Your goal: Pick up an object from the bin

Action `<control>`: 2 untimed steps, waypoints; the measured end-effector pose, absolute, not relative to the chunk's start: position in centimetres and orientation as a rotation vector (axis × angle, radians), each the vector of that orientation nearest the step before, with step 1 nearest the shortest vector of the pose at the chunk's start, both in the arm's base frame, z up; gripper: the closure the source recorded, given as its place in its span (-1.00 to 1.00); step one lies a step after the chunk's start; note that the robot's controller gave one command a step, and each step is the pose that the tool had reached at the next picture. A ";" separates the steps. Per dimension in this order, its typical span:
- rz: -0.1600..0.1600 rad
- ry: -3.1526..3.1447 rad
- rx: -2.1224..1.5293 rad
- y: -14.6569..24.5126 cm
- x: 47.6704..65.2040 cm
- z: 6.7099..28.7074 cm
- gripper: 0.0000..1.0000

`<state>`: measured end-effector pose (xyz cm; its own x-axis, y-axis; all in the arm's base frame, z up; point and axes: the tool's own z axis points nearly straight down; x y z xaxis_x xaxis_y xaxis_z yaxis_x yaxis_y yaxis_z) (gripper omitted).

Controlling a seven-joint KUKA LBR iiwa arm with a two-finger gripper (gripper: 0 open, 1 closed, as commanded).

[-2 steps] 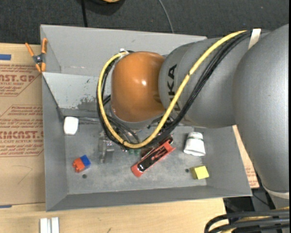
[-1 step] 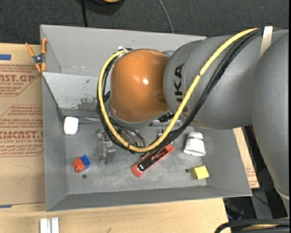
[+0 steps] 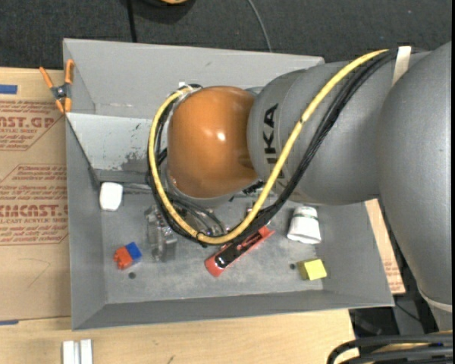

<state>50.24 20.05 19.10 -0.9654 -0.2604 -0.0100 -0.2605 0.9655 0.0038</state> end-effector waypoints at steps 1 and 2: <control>0.007 3.108 -0.447 19.9 49.3 16.5 -1.00; 0.008 3.107 -0.434 19.9 49.0 17.7 -1.00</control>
Offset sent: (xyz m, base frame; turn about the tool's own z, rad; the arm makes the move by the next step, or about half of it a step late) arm 0.0000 0.0000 0.0000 0.0000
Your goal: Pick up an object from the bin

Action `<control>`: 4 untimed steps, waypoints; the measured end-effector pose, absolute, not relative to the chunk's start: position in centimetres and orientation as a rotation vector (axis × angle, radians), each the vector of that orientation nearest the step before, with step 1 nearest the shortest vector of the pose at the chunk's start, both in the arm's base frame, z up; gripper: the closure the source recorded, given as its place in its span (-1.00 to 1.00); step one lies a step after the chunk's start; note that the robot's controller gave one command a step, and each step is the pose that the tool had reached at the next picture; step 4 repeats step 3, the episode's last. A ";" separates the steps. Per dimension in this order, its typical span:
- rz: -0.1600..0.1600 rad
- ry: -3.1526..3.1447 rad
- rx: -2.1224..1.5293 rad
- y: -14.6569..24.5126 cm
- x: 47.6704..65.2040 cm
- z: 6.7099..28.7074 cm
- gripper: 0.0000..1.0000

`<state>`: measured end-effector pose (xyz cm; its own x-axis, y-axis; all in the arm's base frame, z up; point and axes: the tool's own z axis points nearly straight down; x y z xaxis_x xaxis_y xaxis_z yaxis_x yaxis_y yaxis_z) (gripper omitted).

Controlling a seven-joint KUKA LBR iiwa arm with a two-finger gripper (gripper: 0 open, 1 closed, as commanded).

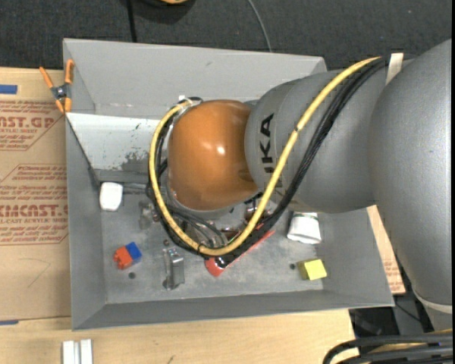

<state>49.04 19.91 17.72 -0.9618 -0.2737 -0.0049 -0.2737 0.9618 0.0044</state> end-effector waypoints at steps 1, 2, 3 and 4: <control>0.011 3.089 -0.491 20.6 49.8 13.9 -1.00; 0.007 3.051 -0.721 22.0 51.4 9.3 -1.00; 0.014 3.062 -0.626 22.7 52.3 7.0 1.00; 0.014 3.062 -0.626 22.7 52.3 7.0 1.00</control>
Offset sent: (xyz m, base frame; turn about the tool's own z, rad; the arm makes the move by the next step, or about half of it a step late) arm 0.0363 0.0302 -0.1048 -0.2475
